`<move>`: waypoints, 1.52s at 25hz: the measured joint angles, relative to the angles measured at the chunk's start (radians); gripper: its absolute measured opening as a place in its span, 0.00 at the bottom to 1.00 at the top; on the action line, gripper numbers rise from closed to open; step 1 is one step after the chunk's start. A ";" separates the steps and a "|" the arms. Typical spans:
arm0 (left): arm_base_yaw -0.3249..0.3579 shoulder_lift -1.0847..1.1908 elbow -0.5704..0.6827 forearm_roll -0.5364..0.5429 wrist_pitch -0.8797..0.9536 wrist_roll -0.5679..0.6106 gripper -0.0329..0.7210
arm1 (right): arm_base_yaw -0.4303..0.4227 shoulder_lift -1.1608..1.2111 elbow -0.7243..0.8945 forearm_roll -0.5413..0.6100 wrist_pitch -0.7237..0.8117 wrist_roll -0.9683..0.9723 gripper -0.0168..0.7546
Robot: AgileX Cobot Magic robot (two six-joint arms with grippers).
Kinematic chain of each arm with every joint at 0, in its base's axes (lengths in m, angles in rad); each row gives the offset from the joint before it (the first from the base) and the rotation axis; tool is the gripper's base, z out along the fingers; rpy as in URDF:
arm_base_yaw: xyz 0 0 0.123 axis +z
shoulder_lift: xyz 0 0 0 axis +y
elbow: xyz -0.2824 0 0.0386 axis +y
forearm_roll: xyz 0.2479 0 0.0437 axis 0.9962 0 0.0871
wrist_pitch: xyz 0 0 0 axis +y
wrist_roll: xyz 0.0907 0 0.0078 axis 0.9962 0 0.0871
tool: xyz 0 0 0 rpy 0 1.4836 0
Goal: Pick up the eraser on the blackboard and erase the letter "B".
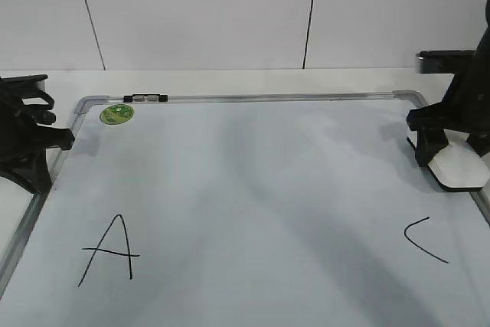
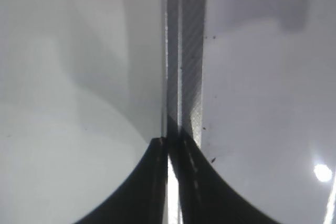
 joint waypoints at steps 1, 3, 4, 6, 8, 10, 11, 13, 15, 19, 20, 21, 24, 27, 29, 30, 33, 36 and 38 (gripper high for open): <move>0.000 0.000 0.000 0.000 0.000 0.000 0.10 | 0.000 0.000 0.000 0.000 0.000 0.000 0.74; 0.000 0.000 0.000 0.000 0.000 0.000 0.10 | 0.000 0.000 0.000 0.000 0.000 0.000 0.77; 0.000 0.000 0.000 0.000 0.000 0.000 0.10 | 0.000 0.000 0.000 0.000 0.000 0.000 0.78; 0.000 0.000 0.000 -0.002 0.000 0.000 0.10 | 0.000 0.000 0.000 0.000 0.000 0.000 0.79; 0.000 0.000 0.000 -0.002 0.000 0.000 0.10 | 0.000 0.000 0.000 0.000 0.002 0.000 0.80; 0.000 0.000 0.000 -0.002 0.000 0.000 0.10 | 0.000 0.000 0.000 0.000 0.002 0.000 0.80; 0.000 0.000 0.000 -0.002 0.001 0.000 0.10 | 0.000 0.000 0.000 0.000 0.002 0.000 0.80; 0.000 0.000 0.000 -0.002 0.001 0.000 0.10 | 0.000 0.000 -0.004 0.000 0.012 0.002 0.80; 0.000 0.000 0.000 -0.002 0.001 0.000 0.10 | 0.000 0.000 -0.026 0.000 0.050 0.002 0.80; 0.000 0.000 0.000 -0.002 0.002 0.000 0.10 | 0.000 0.000 -0.140 0.000 0.175 0.004 0.79; 0.000 0.000 0.000 -0.002 0.002 0.000 0.10 | 0.000 0.000 -0.161 0.007 0.195 0.004 0.79; 0.000 0.000 0.000 -0.002 0.002 0.000 0.10 | 0.000 0.000 -0.197 0.007 0.206 0.004 0.79; 0.000 0.000 0.000 -0.002 0.002 0.000 0.10 | 0.000 0.000 -0.277 0.030 0.224 0.004 0.79; 0.000 0.000 0.000 -0.002 0.002 0.000 0.10 | 0.000 0.000 -0.302 0.039 0.229 0.005 0.79; 0.000 0.000 0.000 -0.002 0.002 0.002 0.11 | 0.000 0.000 -0.302 0.043 0.231 0.007 0.79; 0.000 0.000 0.000 -0.002 0.002 0.002 0.12 | 0.000 0.000 -0.302 0.045 0.231 0.011 0.79; 0.000 0.000 0.000 -0.002 0.002 0.003 0.18 | 0.000 -0.007 -0.302 0.066 0.233 0.018 0.79; 0.002 0.000 0.000 0.005 0.005 0.004 0.29 | 0.000 -0.043 -0.302 0.086 0.233 0.018 0.79; 0.004 0.000 -0.002 0.009 0.005 0.004 0.34 | 0.000 -0.078 -0.302 0.090 0.236 0.018 0.79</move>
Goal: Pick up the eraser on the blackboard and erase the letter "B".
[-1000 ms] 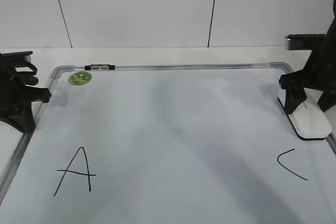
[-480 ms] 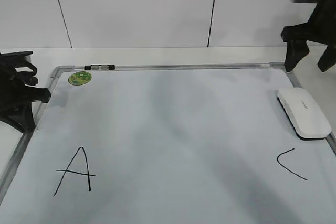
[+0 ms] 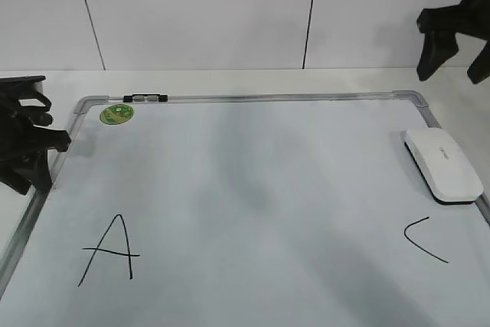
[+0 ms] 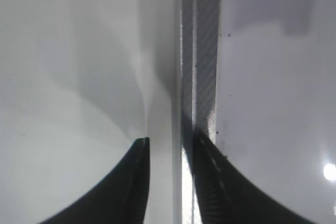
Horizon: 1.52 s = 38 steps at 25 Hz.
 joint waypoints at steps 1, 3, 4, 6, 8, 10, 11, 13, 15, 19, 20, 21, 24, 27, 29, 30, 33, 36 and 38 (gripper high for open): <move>0.001 0.000 0.000 0.000 0.002 0.000 0.36 | 0.000 -0.020 0.000 0.000 0.000 0.000 0.79; 0.002 0.000 -0.005 0.000 0.006 0.000 0.38 | 0.000 -0.063 0.000 0.000 0.002 0.000 0.79; 0.002 0.000 -0.009 0.001 0.011 0.000 0.38 | 0.000 -0.085 0.000 0.000 0.002 0.000 0.79; 0.002 0.000 -0.020 0.001 0.045 0.000 0.38 | 0.000 -0.120 0.000 0.000 0.004 0.000 0.78; 0.002 -0.007 -0.043 0.001 0.081 0.000 0.39 | 0.000 -0.163 0.000 0.000 0.008 0.000 0.78; 0.002 -0.029 -0.076 0.001 0.111 0.000 0.39 | 0.000 -0.203 0.000 0.000 0.013 0.000 0.78; 0.002 -0.043 -0.090 0.004 0.127 0.000 0.39 | 0.000 -0.226 0.000 0.000 0.013 0.000 0.78; 0.002 -0.067 -0.122 0.012 0.169 0.000 0.39 | 0.000 -0.272 0.000 0.000 0.020 0.000 0.78; 0.002 -0.088 -0.148 0.019 0.221 0.000 0.38 | 0.000 -0.315 0.000 0.005 0.026 0.000 0.78; 0.002 -0.130 -0.165 0.027 0.311 0.006 0.38 | 0.000 -0.410 0.000 0.012 0.030 0.000 0.78; 0.002 -0.143 -0.165 0.028 0.316 0.010 0.38 | 0.000 -0.428 0.000 0.012 0.030 0.000 0.78; 0.002 -0.158 -0.165 0.031 0.318 0.012 0.38 | 0.000 -0.462 0.000 0.017 0.032 0.000 0.78; 0.002 -0.209 -0.165 0.032 0.325 0.014 0.36 | 0.000 -0.536 0.023 0.048 0.032 0.000 0.78; 0.002 -0.275 -0.165 0.026 0.331 0.016 0.35 | 0.000 -0.655 0.110 0.101 0.034 0.000 0.78; 0.002 -0.334 -0.165 0.026 0.335 0.016 0.35 | 0.000 -0.736 0.177 0.110 0.036 0.000 0.78; 0.002 -0.362 -0.160 0.026 0.335 0.016 0.35 | 0.000 -0.782 0.215 0.110 0.036 0.000 0.78; 0.002 -0.478 -0.117 0.026 0.337 0.016 0.35 | 0.000 -0.906 0.322 0.081 0.038 0.000 0.78; 0.002 -0.602 -0.037 0.026 0.340 0.016 0.35 | 0.000 -1.040 0.428 0.001 0.040 0.000 0.78; 0.002 -0.681 0.026 0.026 0.344 0.016 0.35 | 0.000 -1.128 0.498 -0.068 0.042 0.000 0.78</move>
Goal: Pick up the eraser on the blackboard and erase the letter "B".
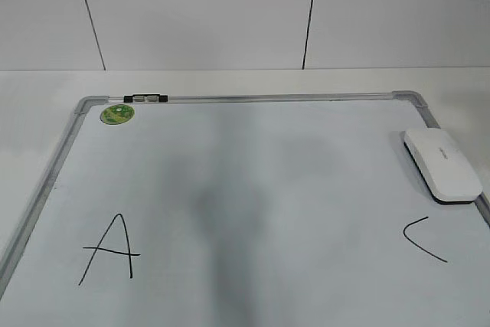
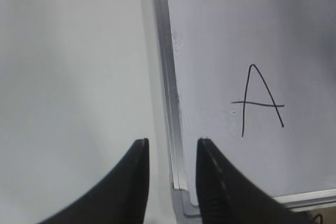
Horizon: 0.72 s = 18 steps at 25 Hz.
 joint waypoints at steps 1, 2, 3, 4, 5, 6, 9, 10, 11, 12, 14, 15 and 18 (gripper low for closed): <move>0.000 -0.041 0.025 0.000 0.000 0.001 0.35 | 0.000 -0.033 0.035 -0.029 0.000 0.000 0.78; 0.000 -0.083 0.051 0.000 0.004 0.001 0.35 | 0.000 -0.071 0.069 -0.059 0.002 0.000 0.78; 0.000 -0.116 0.075 0.000 0.006 0.001 0.35 | 0.000 -0.101 0.097 -0.078 0.002 0.000 0.78; 0.000 -0.157 0.092 0.000 0.009 0.001 0.35 | 0.000 -0.135 0.123 -0.095 0.002 0.000 0.78; 0.000 -0.199 0.113 0.000 0.011 0.001 0.35 | 0.000 -0.151 0.144 -0.101 0.002 0.000 0.78; 0.000 -0.242 0.131 0.000 0.011 0.001 0.35 | 0.000 -0.198 0.184 -0.107 0.002 0.000 0.78; 0.000 -0.371 0.183 0.000 0.014 0.001 0.35 | 0.000 -0.287 0.260 -0.107 0.004 0.000 0.78; 0.000 -0.414 0.206 -0.006 0.015 0.001 0.35 | 0.000 -0.316 0.283 -0.107 0.004 0.000 0.78; 0.000 -0.470 0.227 -0.020 0.017 0.001 0.35 | 0.000 -0.335 0.297 -0.107 0.004 0.006 0.78; 0.000 -0.529 0.253 -0.034 0.019 0.002 0.35 | 0.000 -0.367 0.326 -0.107 0.004 0.012 0.78; 0.000 -0.646 0.309 -0.061 0.022 0.002 0.35 | 0.000 -0.411 0.361 -0.107 0.006 0.023 0.78; 0.000 -0.712 0.330 -0.062 0.024 0.002 0.35 | 0.000 -0.436 0.382 -0.107 0.006 0.025 0.80; 0.000 -0.870 0.391 -0.034 0.026 0.004 0.35 | 0.000 -0.482 0.418 -0.107 0.006 0.029 0.79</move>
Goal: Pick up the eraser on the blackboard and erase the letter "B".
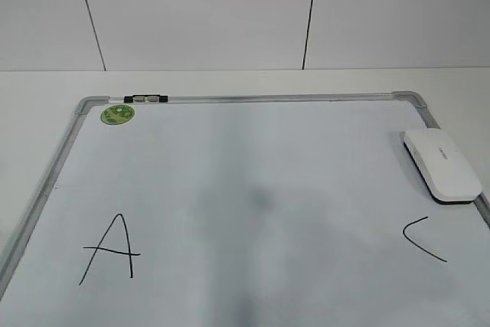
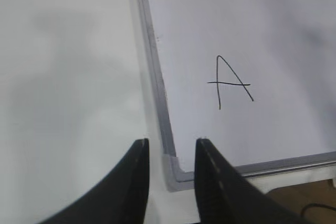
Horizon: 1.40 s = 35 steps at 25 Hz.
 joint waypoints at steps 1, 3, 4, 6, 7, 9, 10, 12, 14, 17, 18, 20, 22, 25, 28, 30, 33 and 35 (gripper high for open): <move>0.000 -0.045 0.017 0.013 0.003 0.003 0.35 | 0.000 -0.011 0.018 0.000 0.000 0.000 0.79; 0.000 -0.116 0.044 0.033 0.012 0.022 0.35 | 0.000 -0.030 0.050 0.000 0.000 0.000 0.79; 0.000 -0.150 0.061 0.036 0.014 0.028 0.35 | 0.000 -0.039 0.068 -0.002 0.000 0.000 0.79; 0.000 -0.212 0.096 0.043 0.016 0.039 0.35 | 0.000 -0.058 0.103 -0.002 0.000 0.000 0.79; 0.000 -0.234 0.110 0.044 0.016 0.041 0.35 | 0.000 -0.068 0.126 -0.002 0.000 0.000 0.78; 0.000 -0.282 0.150 0.044 0.016 0.045 0.34 | 0.000 -0.094 0.158 -0.002 -0.006 0.000 0.78; 0.000 -0.303 0.168 0.047 0.016 0.045 0.34 | 0.000 -0.108 0.172 -0.002 -0.017 0.000 0.78; 0.000 -0.335 0.211 0.053 0.016 0.046 0.34 | 0.000 -0.147 0.206 -0.002 -0.045 0.000 0.78; 0.000 -0.358 0.233 0.066 0.007 0.048 0.34 | 0.000 -0.176 0.229 -0.002 -0.064 0.000 0.78; 0.000 -0.369 0.242 0.093 -0.045 0.050 0.34 | 0.000 -0.224 0.239 -0.002 -0.081 0.002 0.78; 0.000 -0.369 0.246 0.102 -0.063 0.050 0.34 | 0.000 -0.240 0.239 -0.002 -0.087 0.002 0.78; 0.000 -0.369 0.262 0.114 -0.098 0.050 0.34 | 0.000 -0.258 0.247 -0.002 -0.099 0.002 0.78; 0.000 -0.369 0.277 0.118 -0.126 0.050 0.34 | 0.000 -0.262 0.259 -0.002 -0.105 0.002 0.78; 0.000 -0.369 0.281 0.120 -0.138 0.050 0.34 | 0.000 -0.262 0.266 -0.002 -0.105 0.002 0.78; 0.000 -0.369 0.281 0.120 -0.140 0.050 0.34 | 0.000 -0.262 0.266 -0.002 -0.108 0.002 0.78; 0.000 -0.369 0.283 0.120 -0.140 0.050 0.34 | 0.000 -0.262 0.268 -0.002 -0.108 0.002 0.78; 0.000 -0.369 0.283 0.120 -0.140 0.050 0.34 | 0.000 -0.262 0.268 -0.002 -0.108 0.002 0.78; 0.000 -0.369 0.283 0.120 -0.142 0.050 0.34 | 0.000 -0.262 0.268 -0.002 -0.110 0.002 0.78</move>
